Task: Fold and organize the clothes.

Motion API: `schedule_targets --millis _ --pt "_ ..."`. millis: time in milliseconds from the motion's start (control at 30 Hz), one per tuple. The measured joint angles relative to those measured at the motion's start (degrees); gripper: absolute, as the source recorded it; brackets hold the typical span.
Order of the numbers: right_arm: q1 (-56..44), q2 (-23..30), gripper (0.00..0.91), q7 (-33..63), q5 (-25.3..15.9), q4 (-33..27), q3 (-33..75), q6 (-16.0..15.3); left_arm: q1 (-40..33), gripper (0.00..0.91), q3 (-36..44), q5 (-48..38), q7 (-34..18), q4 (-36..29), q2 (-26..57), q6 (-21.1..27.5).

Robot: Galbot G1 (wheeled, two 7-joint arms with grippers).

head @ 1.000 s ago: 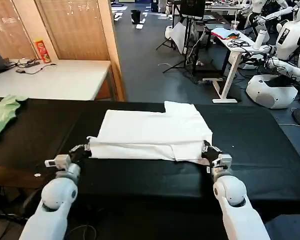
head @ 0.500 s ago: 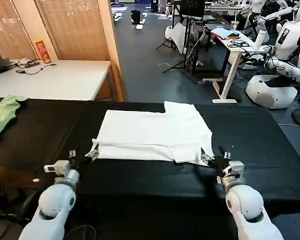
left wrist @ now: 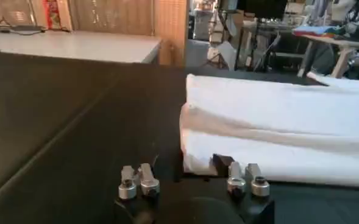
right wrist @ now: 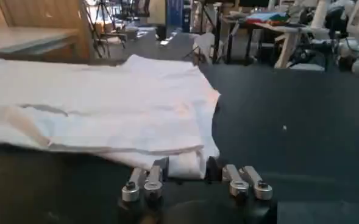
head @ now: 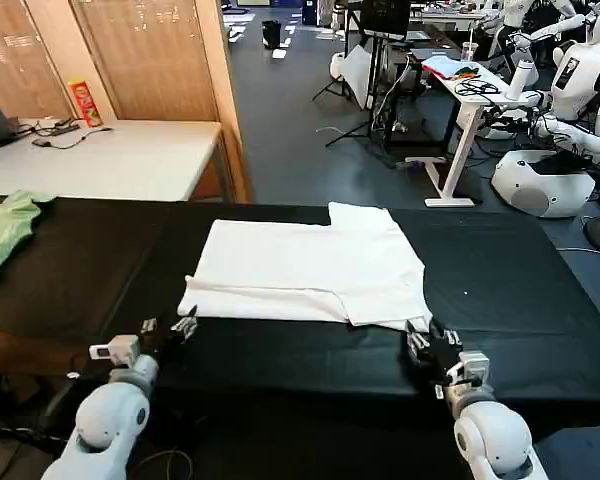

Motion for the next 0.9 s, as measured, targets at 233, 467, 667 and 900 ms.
schedule_targets --millis 233,467,667,900 --pt "-1.6 -1.3 0.059 1.3 0.1 2.7 0.7 -1.9 0.1 0.000 0.2 0.1 0.5 0.1 0.2 -0.1" --pt "-4.4 -3.4 0.059 3.2 0.4 7.4 1.2 -7.3 2.3 0.000 0.1 0.3 -1.0 -2.4 2.0 1.0" --pt "-9.3 -3.5 0.059 4.4 -0.6 12.0 2.0 -10.0 7.4 0.000 -1.4 1.0 -2.7 -8.8 4.4 2.8" --pt "-15.0 -2.4 0.068 5.1 -1.8 16.7 3.0 -11.2 17.2 0.293 -3.5 2.3 -2.4 -16.6 6.3 2.8"
